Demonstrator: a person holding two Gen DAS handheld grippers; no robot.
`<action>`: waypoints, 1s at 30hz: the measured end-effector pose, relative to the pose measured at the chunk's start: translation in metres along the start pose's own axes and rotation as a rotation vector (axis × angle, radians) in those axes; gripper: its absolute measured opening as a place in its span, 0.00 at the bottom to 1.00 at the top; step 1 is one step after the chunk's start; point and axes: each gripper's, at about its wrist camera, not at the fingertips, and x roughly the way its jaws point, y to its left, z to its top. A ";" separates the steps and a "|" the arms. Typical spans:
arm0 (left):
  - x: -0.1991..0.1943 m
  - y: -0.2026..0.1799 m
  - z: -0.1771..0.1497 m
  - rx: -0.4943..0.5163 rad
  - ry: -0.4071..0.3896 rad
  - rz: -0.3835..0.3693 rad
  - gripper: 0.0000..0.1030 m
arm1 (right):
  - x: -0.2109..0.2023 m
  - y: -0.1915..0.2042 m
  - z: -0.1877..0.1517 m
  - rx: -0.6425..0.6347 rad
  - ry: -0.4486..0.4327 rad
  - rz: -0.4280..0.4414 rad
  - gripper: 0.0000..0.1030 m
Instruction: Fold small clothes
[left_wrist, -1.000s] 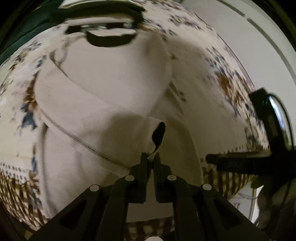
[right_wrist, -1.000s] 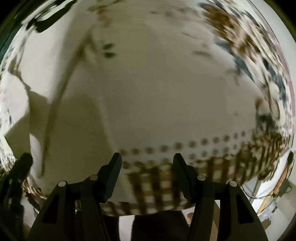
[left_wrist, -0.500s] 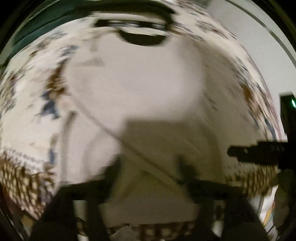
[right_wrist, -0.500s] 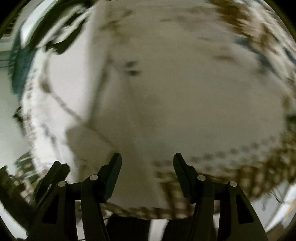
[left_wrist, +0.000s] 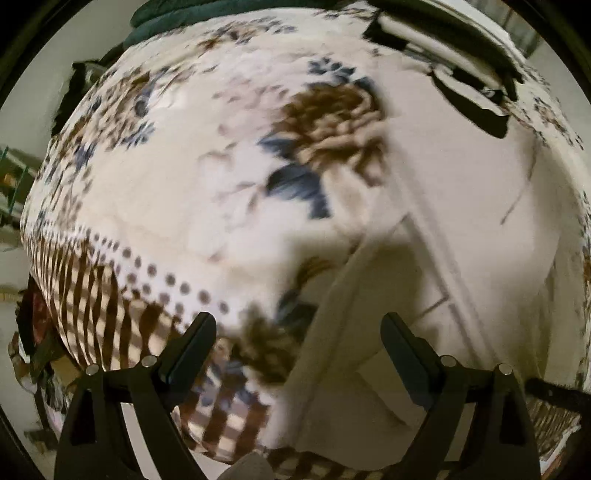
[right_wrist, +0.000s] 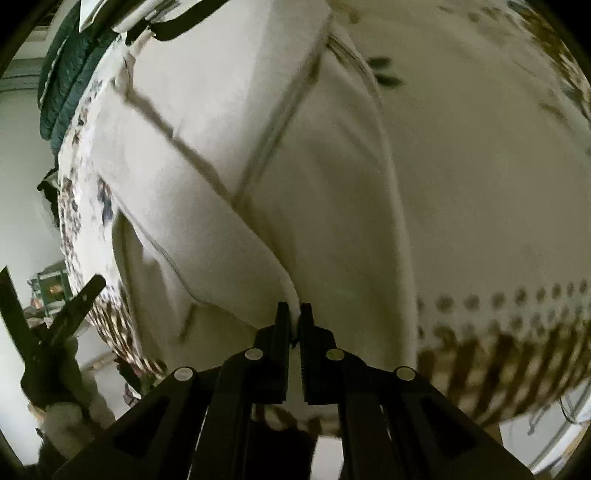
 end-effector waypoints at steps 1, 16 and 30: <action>0.003 0.004 -0.003 -0.008 0.009 0.002 0.88 | -0.003 -0.003 -0.006 -0.003 0.011 -0.020 0.04; 0.025 0.017 -0.027 0.017 0.118 -0.016 0.88 | 0.002 0.017 -0.002 0.071 0.087 -0.010 0.48; 0.032 0.005 -0.056 0.013 0.277 -0.248 0.03 | 0.034 -0.031 -0.023 0.250 0.163 0.124 0.04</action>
